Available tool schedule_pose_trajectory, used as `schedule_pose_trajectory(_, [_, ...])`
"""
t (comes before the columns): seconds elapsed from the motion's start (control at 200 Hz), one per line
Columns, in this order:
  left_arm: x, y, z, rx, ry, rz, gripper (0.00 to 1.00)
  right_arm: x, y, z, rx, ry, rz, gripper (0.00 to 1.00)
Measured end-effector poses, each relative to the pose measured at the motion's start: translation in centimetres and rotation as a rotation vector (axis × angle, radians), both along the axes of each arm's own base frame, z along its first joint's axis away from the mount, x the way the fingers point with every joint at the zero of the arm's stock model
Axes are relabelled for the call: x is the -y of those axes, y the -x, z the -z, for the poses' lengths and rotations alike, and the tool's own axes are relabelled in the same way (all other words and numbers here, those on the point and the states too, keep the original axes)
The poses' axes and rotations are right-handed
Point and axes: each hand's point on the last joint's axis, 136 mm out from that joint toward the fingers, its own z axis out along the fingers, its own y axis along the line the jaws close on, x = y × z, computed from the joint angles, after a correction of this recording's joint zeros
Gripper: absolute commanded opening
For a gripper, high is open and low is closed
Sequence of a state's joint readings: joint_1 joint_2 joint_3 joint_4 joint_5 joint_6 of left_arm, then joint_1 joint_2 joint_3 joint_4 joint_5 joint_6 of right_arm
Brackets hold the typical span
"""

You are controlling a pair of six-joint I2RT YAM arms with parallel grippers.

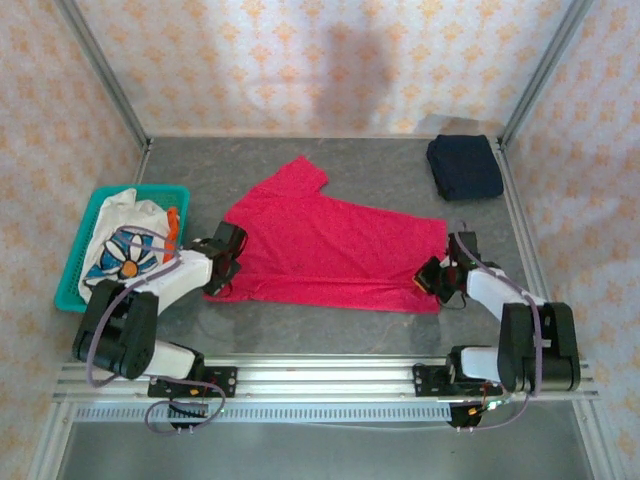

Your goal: Fold and stack the t-shirts

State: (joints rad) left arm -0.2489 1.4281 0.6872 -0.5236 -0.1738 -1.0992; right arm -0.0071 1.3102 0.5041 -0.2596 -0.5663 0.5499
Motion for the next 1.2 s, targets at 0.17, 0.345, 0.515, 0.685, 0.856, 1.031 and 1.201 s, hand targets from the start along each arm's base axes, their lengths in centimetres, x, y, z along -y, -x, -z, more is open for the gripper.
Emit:
schedule_pose_trajectory(0.17, [0.3, -2.2, 0.4, 0.000, -0.014, -0.005, 0.00, -0.1, -3.8, -0.1, 0.044, 0.002, -0.006, 0.00])
schedule_pose_trajectory(0.345, [0.3, -6.6, 0.2, 0.020, -0.012, -0.025, 0.00, 0.3, -8.7, -0.3, 0.072, 0.032, -0.005, 0.00])
schedule_pose_trajectory(0.515, [-0.2, -12.5, -0.1, 0.051, -0.013, -0.044, 0.00, 0.6, -14.2, -0.6, 0.111, 0.059, -0.023, 0.00])
schedule_pose_trajectory(0.685, [-0.3, -14.3, -1.4, 0.089, -0.009, -0.045, 0.00, 0.7, -15.5, -1.6, 0.139, 0.076, -0.036, 0.00])
schedule_pose_trajectory(0.856, [-0.5, -12.6, -5.8, 0.166, 0.004, -0.039, 0.00, 0.7, -13.1, -6.2, 0.222, 0.085, -0.046, 0.00])
schedule_pose_trajectory(1.031, [-0.8, -9.0, -8.7, 0.221, 0.031, -0.022, 0.00, 0.0, -7.5, -9.0, 0.281, 0.084, -0.063, 0.00])
schedule_pose_trajectory(1.201, [-0.9, -4.1, -6.5, 0.117, 0.048, -0.001, 0.00, -0.1, -1.0, -6.3, 0.158, 0.078, -0.065, 0.00])
